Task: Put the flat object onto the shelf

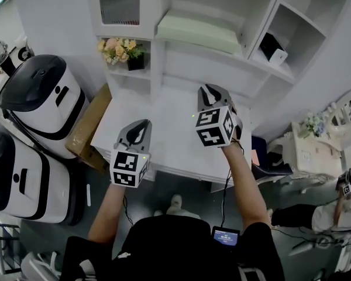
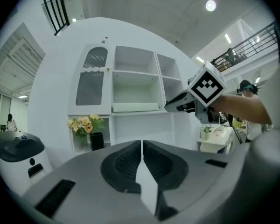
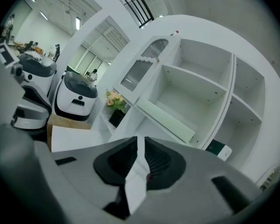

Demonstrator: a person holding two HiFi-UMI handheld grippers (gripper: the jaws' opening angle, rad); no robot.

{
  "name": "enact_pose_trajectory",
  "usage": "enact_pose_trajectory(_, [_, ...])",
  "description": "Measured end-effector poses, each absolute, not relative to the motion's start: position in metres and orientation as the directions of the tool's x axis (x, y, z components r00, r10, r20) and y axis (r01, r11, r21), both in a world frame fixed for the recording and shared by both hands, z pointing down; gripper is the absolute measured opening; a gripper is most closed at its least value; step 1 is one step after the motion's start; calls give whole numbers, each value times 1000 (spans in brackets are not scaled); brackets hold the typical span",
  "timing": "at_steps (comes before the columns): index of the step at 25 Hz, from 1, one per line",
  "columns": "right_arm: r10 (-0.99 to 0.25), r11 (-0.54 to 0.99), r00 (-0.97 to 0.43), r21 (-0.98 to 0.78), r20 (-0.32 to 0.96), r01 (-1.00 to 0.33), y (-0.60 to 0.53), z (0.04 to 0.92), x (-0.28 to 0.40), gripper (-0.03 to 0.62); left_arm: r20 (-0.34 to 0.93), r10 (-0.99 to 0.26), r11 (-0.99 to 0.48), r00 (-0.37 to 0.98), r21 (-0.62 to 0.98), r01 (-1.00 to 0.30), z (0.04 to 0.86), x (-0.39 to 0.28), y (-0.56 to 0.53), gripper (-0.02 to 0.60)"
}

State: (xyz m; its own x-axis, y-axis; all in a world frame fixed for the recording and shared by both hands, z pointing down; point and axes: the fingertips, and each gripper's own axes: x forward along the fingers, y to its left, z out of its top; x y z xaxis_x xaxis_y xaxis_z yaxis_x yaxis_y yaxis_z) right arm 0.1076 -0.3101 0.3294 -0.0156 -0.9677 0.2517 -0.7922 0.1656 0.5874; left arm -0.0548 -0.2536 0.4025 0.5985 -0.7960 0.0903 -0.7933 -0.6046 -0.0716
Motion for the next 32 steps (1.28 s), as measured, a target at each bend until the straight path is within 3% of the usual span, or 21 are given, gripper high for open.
enact_pose_trajectory(5, [-969,153,-17,539,248,-828,-287,341,105,3,86,-791,-612,606,-76,-787,402,-59,-244,15])
enact_pose_trajectory(16, [-970,192,-126,337,207,-922,-244,376,100,2,74,-796,-605,601,-81,-792,400,-60,-234,15])
enact_pose_trajectory(32, [-970,215,-176,249,168,-944,-175,379,120,0,60,-784,-621,618,-75,-780,390,-17,-182,15])
